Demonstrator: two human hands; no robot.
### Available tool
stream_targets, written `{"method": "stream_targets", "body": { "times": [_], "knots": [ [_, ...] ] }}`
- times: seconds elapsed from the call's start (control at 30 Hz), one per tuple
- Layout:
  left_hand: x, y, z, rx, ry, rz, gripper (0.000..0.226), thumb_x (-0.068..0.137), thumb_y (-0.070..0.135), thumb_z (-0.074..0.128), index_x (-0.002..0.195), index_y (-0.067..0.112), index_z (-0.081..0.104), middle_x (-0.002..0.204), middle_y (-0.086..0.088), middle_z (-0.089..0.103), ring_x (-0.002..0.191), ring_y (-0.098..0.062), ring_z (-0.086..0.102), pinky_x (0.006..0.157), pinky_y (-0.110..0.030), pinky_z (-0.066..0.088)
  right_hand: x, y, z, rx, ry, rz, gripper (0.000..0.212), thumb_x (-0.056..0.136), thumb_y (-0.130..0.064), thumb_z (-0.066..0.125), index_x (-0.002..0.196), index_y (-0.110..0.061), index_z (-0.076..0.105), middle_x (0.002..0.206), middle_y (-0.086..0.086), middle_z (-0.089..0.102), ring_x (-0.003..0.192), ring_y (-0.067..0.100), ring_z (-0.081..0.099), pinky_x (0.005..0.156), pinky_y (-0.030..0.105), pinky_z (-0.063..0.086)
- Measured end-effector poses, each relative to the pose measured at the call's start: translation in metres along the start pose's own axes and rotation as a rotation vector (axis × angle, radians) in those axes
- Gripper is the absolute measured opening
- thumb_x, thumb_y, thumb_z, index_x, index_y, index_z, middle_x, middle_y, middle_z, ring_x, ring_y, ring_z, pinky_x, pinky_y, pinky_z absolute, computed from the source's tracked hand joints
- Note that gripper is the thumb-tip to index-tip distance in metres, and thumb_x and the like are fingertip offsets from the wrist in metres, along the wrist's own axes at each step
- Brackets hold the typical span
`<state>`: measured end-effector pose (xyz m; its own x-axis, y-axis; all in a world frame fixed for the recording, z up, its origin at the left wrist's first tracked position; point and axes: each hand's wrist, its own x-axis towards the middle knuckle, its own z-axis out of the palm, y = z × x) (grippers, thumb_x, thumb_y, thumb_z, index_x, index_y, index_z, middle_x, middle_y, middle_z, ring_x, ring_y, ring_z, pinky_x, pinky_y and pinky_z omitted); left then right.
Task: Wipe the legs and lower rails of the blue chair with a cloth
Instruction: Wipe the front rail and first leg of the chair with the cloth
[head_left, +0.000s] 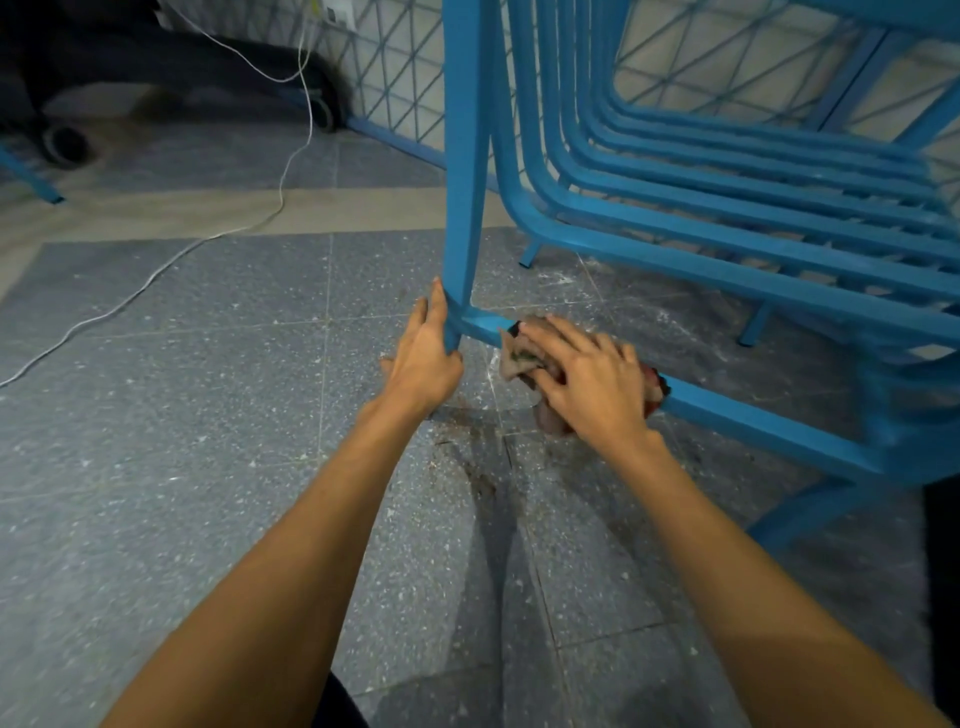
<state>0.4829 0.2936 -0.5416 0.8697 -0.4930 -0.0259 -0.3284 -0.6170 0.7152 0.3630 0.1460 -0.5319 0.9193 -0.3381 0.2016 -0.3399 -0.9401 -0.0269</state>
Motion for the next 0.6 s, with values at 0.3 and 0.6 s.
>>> {"method": "stream_targets", "body": {
  "times": [0.3, 0.6],
  "knots": [
    [0.0, 0.0, -0.004, -0.023, -0.035, 0.024, 0.086, 0.08, 0.017, 0.052, 0.15, 0.034, 0.005, 0.156, -0.002, 0.018, 0.136, -0.033, 0.033, 0.104, -0.063, 0.031, 0.052, -0.059, 0.003, 0.075, -0.192, 0.18, 0.057, 0.092, -0.055, 0.045, 0.137, -0.02, 0.041, 0.134, 0.012, 0.053, 0.123, 0.04, 0.046, 0.101, 0.054, 0.031],
    [-0.001, 0.008, -0.012, -0.099, -0.052, -0.044, 0.077, 0.088, 0.008, 0.05, 0.151, 0.025, 0.01, 0.16, -0.001, 0.002, 0.146, -0.023, 0.007, 0.114, -0.058, 0.014, 0.037, -0.081, 0.024, -0.319, 0.132, -0.029, 0.036, 0.084, -0.013, 0.046, 0.113, -0.007, 0.067, 0.105, 0.012, 0.071, 0.099, 0.031, 0.065, 0.087, 0.043, 0.049]
  ]
}}
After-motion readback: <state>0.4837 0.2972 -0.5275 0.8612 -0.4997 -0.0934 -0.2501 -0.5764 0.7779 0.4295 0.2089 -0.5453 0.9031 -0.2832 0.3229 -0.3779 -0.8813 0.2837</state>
